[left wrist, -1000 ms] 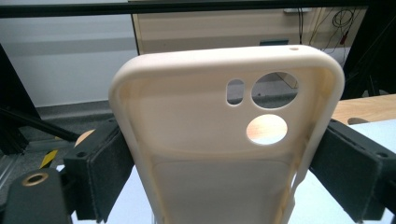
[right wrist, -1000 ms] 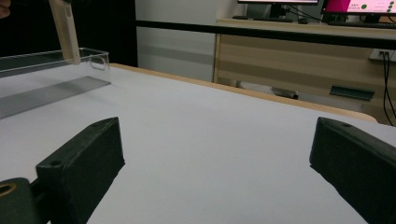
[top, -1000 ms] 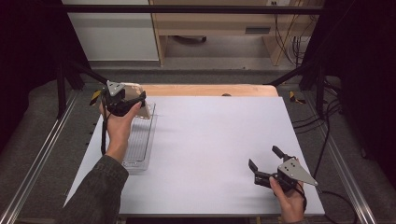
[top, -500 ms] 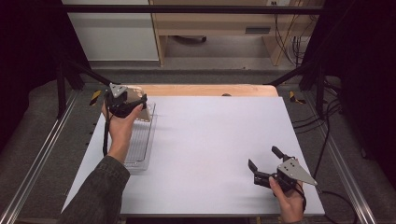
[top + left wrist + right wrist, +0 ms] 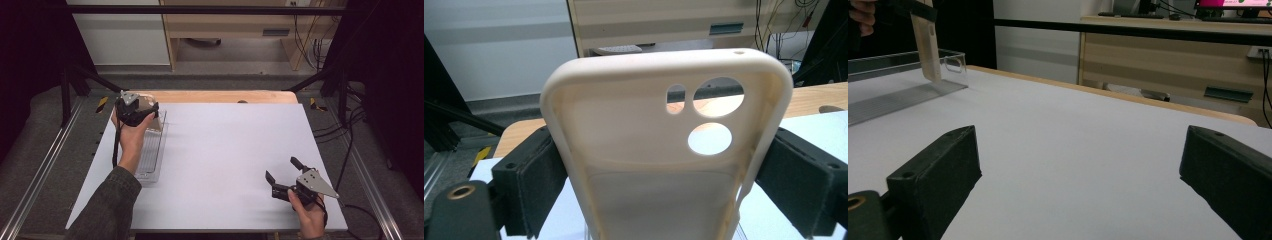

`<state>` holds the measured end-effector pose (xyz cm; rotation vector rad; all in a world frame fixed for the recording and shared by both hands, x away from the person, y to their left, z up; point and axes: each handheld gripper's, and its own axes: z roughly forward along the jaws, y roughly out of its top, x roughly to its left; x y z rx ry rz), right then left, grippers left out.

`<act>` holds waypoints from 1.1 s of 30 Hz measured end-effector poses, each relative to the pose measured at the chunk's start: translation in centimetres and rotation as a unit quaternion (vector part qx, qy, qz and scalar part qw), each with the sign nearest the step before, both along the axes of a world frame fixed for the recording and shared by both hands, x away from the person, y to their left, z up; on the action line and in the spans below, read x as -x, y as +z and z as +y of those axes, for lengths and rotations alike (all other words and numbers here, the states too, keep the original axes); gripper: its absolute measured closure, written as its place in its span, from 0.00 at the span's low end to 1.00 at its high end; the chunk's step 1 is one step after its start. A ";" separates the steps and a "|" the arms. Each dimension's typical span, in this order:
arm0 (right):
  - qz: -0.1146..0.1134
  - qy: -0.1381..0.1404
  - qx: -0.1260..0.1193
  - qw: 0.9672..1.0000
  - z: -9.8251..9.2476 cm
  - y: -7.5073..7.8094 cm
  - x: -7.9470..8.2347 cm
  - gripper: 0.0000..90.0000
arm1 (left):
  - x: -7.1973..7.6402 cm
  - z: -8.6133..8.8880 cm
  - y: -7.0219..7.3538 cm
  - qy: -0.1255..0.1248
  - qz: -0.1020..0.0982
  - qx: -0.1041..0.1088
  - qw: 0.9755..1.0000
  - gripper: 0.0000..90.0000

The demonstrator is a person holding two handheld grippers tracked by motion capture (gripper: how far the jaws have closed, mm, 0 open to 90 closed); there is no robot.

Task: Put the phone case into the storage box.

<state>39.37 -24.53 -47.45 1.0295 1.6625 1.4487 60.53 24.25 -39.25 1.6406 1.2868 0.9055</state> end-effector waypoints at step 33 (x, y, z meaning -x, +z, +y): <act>0.000 0.001 0.000 1.000 0.1 -0.1 0.0 0.03 | -0.3 -0.2 -0.8 0.003 0.011 -0.008 1.000 0.12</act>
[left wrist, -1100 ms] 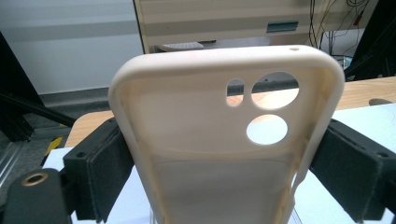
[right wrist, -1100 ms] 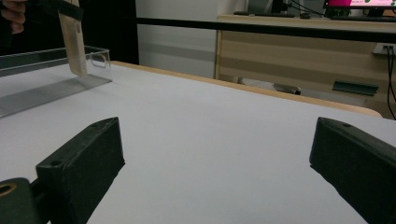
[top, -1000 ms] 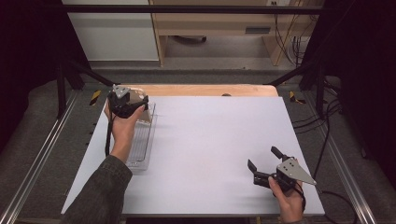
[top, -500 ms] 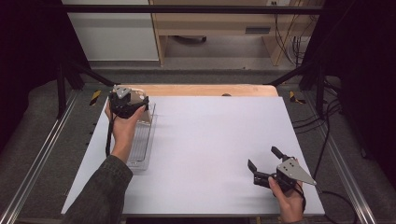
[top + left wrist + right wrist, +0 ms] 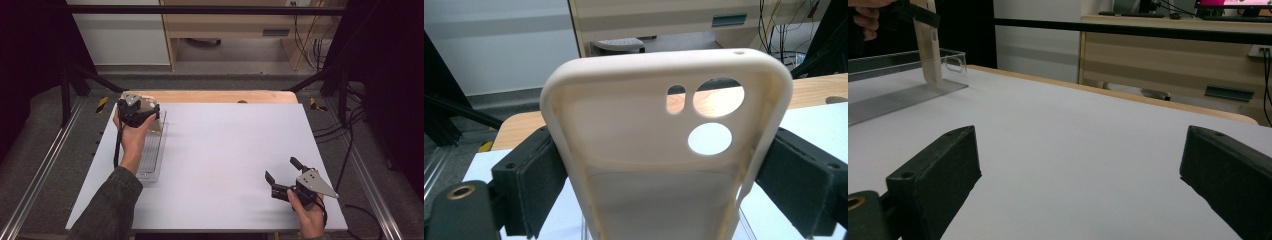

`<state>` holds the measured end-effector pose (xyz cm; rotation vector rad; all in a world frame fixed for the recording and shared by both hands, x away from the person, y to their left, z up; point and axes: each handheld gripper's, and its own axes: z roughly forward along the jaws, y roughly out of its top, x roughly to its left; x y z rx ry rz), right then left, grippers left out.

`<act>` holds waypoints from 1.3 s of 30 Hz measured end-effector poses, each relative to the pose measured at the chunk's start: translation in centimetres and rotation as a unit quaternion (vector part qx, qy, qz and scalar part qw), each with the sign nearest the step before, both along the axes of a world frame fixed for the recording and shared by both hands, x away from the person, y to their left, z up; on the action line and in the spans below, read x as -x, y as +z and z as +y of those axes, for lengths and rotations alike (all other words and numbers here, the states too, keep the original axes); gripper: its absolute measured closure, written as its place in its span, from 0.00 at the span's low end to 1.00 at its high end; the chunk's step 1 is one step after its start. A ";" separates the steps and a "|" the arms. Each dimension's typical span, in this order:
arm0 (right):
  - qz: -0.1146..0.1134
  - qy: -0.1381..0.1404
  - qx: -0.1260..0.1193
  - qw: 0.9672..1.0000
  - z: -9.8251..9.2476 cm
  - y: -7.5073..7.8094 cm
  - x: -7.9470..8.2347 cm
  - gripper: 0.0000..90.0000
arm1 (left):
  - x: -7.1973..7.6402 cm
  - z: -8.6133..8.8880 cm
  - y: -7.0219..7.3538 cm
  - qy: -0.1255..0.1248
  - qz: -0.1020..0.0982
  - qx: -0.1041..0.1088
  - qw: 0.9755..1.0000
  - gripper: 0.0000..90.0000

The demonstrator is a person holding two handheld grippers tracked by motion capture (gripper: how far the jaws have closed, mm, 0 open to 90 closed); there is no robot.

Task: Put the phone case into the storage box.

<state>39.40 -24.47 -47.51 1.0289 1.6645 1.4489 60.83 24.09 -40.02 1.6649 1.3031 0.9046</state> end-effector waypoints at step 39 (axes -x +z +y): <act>0.002 0.001 -0.005 1.000 -0.1 0.0 0.0 0.03 | -0.2 -0.3 -0.4 0.001 0.004 -0.004 1.000 0.12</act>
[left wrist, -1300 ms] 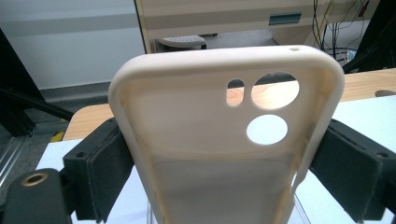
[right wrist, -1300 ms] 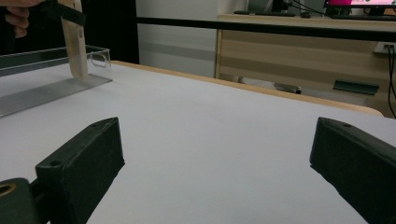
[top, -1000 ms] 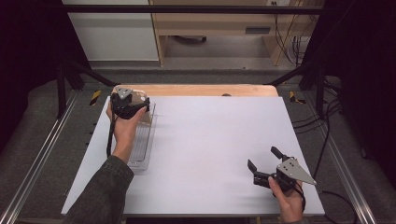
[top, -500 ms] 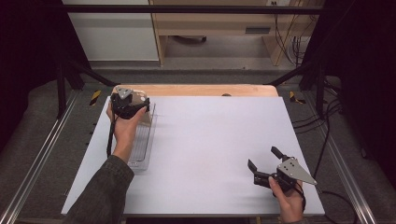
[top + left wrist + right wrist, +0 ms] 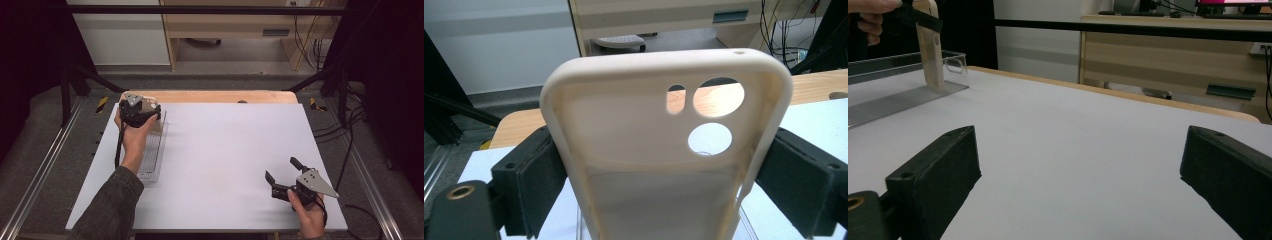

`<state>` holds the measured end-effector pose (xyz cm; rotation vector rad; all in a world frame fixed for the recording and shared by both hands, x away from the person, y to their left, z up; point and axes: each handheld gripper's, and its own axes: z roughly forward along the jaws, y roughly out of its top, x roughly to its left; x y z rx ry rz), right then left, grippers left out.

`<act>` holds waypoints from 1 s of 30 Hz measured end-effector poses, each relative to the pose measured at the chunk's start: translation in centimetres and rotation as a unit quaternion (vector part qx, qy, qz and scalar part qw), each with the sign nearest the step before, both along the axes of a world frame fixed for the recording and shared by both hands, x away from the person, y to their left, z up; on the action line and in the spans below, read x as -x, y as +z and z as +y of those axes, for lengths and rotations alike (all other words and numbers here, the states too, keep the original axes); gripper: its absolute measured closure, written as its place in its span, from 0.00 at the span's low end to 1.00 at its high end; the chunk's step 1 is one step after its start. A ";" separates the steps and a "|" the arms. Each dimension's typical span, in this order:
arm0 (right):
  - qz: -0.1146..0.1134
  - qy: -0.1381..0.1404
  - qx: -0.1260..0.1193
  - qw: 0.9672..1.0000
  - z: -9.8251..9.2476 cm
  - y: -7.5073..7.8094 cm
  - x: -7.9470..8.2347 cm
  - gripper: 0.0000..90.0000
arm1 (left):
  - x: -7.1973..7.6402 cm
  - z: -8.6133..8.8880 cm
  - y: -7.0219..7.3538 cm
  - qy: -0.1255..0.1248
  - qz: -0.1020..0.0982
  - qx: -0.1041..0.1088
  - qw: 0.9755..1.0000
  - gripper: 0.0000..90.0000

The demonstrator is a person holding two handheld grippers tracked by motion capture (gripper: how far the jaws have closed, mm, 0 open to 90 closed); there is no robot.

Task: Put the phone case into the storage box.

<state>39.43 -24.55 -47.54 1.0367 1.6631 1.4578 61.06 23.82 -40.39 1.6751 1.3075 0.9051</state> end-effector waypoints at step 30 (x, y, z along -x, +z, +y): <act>0.004 0.001 -0.002 1.000 0.1 -0.1 0.0 0.03 | -0.2 0.1 -0.1 0.007 -0.003 0.008 1.000 0.11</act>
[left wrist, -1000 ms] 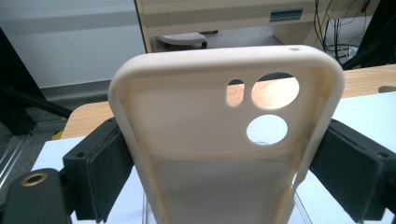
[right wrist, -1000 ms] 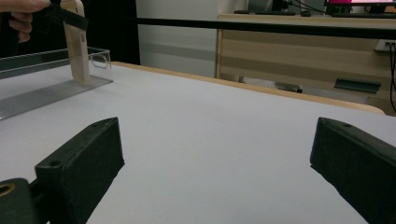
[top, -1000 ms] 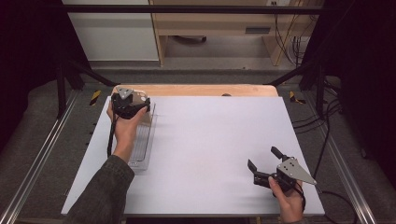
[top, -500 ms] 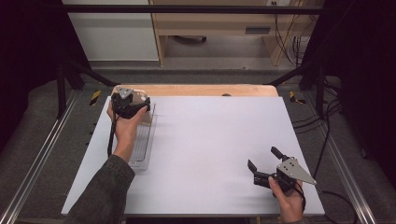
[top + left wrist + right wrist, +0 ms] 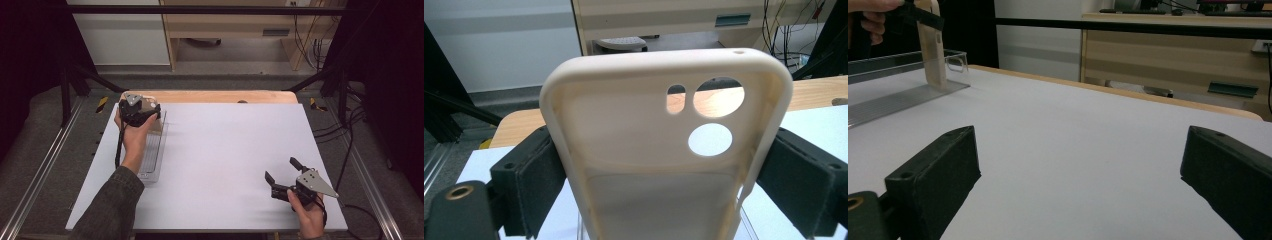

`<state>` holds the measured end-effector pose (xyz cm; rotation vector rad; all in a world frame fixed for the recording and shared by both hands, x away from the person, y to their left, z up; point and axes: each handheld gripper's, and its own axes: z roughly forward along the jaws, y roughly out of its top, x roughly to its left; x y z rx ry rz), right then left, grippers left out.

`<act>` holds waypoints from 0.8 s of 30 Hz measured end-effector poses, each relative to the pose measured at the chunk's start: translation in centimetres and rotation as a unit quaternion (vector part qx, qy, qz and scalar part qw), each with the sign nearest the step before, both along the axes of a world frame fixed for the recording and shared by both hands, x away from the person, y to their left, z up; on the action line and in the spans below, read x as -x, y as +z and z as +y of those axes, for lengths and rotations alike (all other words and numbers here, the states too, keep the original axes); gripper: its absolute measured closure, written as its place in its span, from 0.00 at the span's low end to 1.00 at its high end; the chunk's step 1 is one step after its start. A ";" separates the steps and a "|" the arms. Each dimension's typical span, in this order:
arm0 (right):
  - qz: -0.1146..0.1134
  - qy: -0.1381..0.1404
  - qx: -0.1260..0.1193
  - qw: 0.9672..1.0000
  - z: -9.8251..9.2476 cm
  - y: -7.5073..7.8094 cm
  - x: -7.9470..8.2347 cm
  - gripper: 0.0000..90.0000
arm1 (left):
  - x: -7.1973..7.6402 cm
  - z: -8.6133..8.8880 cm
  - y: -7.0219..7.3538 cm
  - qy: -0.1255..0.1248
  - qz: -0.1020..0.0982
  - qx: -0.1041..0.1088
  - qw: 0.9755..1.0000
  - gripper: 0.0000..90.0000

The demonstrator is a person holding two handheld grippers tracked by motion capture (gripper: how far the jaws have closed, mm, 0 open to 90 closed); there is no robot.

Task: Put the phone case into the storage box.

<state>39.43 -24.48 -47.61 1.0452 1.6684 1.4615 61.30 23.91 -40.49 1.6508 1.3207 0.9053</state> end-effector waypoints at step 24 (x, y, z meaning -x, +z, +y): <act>0.001 0.000 0.000 1.000 0.0 0.0 0.0 0.03 | -0.2 0.0 -0.1 0.002 -0.003 0.002 1.000 0.11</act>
